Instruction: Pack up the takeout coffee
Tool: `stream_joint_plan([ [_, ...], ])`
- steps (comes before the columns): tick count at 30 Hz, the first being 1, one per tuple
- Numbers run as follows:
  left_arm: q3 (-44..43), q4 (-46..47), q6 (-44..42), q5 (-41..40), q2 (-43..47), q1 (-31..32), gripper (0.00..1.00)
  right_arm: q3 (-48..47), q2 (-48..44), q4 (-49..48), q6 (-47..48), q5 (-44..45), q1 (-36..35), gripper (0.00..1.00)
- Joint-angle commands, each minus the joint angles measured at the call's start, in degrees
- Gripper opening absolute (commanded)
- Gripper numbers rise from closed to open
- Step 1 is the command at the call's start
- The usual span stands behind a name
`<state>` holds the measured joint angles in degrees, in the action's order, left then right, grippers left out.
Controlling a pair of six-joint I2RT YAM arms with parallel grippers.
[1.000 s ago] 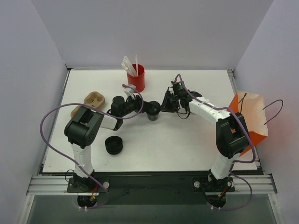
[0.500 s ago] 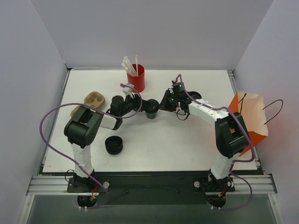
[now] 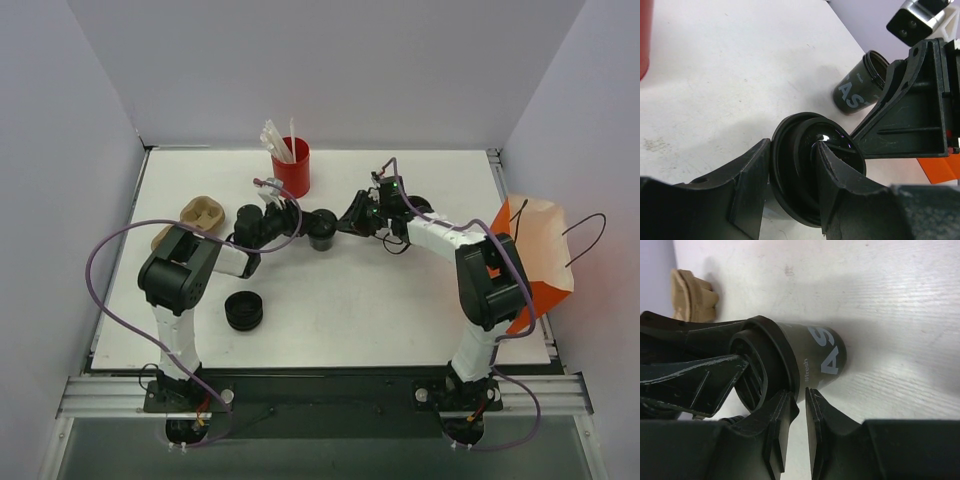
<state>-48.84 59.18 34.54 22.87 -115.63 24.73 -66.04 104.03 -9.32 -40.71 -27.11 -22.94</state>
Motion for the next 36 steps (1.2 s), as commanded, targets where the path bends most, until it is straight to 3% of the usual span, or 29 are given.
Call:
stream_joint_plan([
  [1,6.7,-33.2,-7.6,1.7,-11.3,2.3,0.44,6.8,9.8,-12.7,-9.0,-8.4,-2.6,0.19],
  [5,6.8,-33.9,-8.1,1.3,-11.1,2.2,0.44,8.6,12.3,-22.6,-13.2,-10.9,-3.0,0.14],
  [10,6.6,-33.8,-8.2,1.1,-11.0,2.2,0.45,8.9,15.8,-25.0,-15.8,-12.5,-3.0,0.15],
  [17,6.4,-35.2,-8.4,0.8,-10.6,2.1,0.44,12.9,16.9,-14.8,-14.1,-5.0,-3.4,0.15],
  [22,6.5,-34.0,-7.0,1.3,-11.0,2.2,0.45,11.5,11.1,-1.5,-6.0,7.4,-6.3,0.15],
  [27,6.4,-34.3,-6.7,1.5,-10.2,2.1,0.44,-1.6,5.6,16.7,2.8,15.2,-7.2,0.17],
  [31,6.0,-34.5,-6.3,1.9,-10.0,2.1,0.44,-20.7,10.5,29.9,11.1,18.0,-8.0,0.17],
  [36,5.3,-34.7,-6.1,2.1,-9.8,2.0,0.44,-31.2,19.3,38.7,16.8,21.0,-10.4,0.17],
])
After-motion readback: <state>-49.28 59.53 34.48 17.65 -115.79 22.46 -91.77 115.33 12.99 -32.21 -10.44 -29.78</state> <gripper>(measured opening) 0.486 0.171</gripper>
